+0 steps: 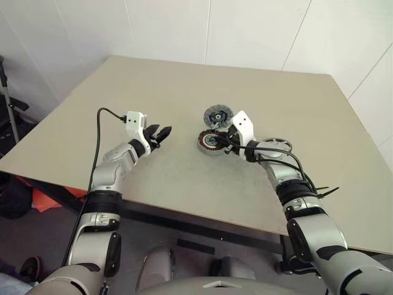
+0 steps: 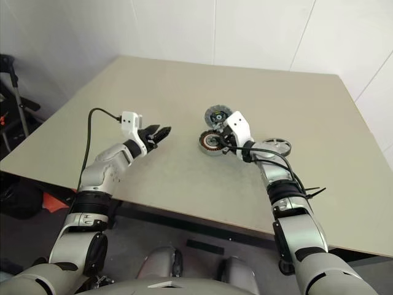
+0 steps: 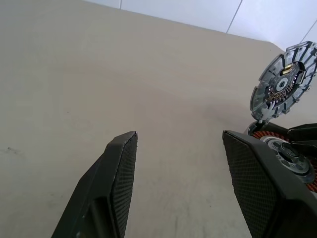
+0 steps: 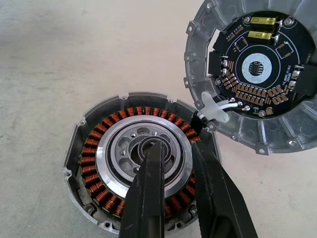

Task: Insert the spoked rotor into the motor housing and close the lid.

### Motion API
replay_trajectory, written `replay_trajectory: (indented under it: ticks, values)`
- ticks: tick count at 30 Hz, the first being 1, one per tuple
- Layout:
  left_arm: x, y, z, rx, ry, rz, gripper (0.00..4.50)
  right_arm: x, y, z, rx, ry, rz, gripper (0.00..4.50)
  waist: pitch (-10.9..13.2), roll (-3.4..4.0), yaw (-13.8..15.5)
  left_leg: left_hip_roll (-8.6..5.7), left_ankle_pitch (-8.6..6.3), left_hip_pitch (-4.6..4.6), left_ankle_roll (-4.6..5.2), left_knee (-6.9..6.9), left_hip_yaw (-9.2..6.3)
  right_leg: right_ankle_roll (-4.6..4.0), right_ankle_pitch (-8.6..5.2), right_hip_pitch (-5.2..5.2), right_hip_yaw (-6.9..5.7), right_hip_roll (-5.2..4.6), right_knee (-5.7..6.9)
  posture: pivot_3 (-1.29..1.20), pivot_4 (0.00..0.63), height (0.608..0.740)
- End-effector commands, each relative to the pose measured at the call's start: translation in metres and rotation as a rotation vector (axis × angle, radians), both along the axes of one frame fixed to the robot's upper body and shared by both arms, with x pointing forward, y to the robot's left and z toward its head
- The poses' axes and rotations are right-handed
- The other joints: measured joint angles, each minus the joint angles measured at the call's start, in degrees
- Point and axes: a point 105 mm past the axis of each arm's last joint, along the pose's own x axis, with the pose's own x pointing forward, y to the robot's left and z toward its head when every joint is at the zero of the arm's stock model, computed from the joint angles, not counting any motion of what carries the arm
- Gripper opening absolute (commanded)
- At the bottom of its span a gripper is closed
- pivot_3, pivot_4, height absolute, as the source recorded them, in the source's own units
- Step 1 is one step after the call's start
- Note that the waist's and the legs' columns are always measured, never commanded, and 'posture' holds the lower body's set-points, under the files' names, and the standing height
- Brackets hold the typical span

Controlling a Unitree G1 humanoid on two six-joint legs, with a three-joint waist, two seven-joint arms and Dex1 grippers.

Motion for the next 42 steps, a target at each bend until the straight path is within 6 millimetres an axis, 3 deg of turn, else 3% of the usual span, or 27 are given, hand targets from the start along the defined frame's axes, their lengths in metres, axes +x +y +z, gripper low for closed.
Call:
replay_trajectory:
  ticks: [1,14,19,24,28,42]
  values:
    - [0.003,0.002,0.014,0.020,-0.056,0.003,2.91,-0.001,0.009,0.010,0.004,-0.044,0.026,0.92,0.0,0.00,0.0,0.00,0.00,0.00,0.00,0.00,0.00,0.00,0.00,0.00,0.00,0.00,0.00,0.00,0.000,0.740]
    - [0.005,0.007,0.010,0.031,-0.052,0.017,2.91,-0.007,0.016,0.016,0.014,-0.058,0.050,0.92,0.0,0.00,0.0,0.00,0.01,0.03,-0.03,0.00,0.00,0.00,0.00,0.02,0.00,0.00,0.02,0.00,0.000,0.740]
    - [0.003,0.001,0.004,0.037,-0.041,0.005,2.91,-0.003,0.015,0.030,0.035,-0.093,0.038,0.92,0.0,0.00,0.0,0.00,0.01,0.04,-0.03,0.00,0.00,0.00,0.00,0.02,0.00,0.00,0.02,0.00,0.000,0.740]
    - [0.003,0.000,0.004,0.040,-0.041,0.001,2.91,0.003,0.010,0.027,0.025,-0.082,0.012,0.92,0.0,0.00,0.0,0.00,0.01,0.06,-0.04,0.00,0.00,0.00,0.00,0.03,0.01,0.00,0.03,0.00,0.000,0.740]
    - [0.003,0.000,0.004,0.044,-0.040,0.000,2.91,0.003,0.006,0.015,0.006,-0.054,0.007,0.08,0.0,0.00,0.0,0.00,0.01,0.06,-0.04,0.00,0.00,0.00,0.00,0.04,0.01,0.00,0.03,0.00,0.000,0.740]
    - [0.001,0.004,-0.001,0.050,-0.030,0.013,2.91,0.008,0.007,0.022,0.026,-0.083,-0.011,0.03,0.0,0.00,0.0,0.00,0.02,0.06,-0.03,0.00,0.00,0.00,0.00,0.04,0.00,0.00,0.04,0.00,0.000,0.740]
